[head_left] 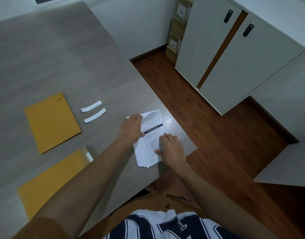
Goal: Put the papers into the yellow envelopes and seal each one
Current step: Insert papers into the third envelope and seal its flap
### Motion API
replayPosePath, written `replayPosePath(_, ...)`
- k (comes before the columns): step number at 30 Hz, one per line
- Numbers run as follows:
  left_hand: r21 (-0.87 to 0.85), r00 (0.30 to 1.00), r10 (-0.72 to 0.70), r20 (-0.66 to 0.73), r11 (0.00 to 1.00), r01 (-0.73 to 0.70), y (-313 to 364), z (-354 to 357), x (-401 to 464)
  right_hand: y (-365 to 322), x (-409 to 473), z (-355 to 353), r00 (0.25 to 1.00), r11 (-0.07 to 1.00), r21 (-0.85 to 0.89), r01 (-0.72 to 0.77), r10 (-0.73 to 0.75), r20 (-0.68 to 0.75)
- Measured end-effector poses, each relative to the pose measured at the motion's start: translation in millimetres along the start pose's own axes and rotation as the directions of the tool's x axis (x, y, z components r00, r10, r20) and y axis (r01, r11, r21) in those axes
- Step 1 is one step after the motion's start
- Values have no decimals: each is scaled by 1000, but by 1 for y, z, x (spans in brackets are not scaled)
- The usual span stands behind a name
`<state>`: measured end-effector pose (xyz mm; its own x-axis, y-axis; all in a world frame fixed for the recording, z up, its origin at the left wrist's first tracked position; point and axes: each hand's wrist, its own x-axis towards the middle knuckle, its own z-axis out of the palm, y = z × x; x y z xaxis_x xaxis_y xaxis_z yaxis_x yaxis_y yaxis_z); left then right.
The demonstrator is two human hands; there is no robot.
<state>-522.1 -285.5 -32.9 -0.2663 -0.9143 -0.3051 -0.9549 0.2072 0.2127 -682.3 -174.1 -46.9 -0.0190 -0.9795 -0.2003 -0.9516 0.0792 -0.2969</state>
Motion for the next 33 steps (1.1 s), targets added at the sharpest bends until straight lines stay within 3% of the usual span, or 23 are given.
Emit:
replayPosePath(11, -51, 1000, -6, -15, 999, 5, 2, 1, -1, 1, -2, -1, 1000, 999, 29, 18, -18, 8)
replayPosePath(16, 32, 998, -15, -56, 999, 17, 5, -7, 5, 1, -3, -1, 1000, 999, 35, 25, -25, 4)
replayPosePath(27, 15, 998, -59, -36, 998, 59, 7, -2, 12, 2, -4, -1, 999, 998, 45, 44, -44, 5)
replayPosePath(33, 102, 990, 19, -143, 995, -4, 10, -5, 17, 3, -4, 0, 999, 998, 48, 49, -49, -1)
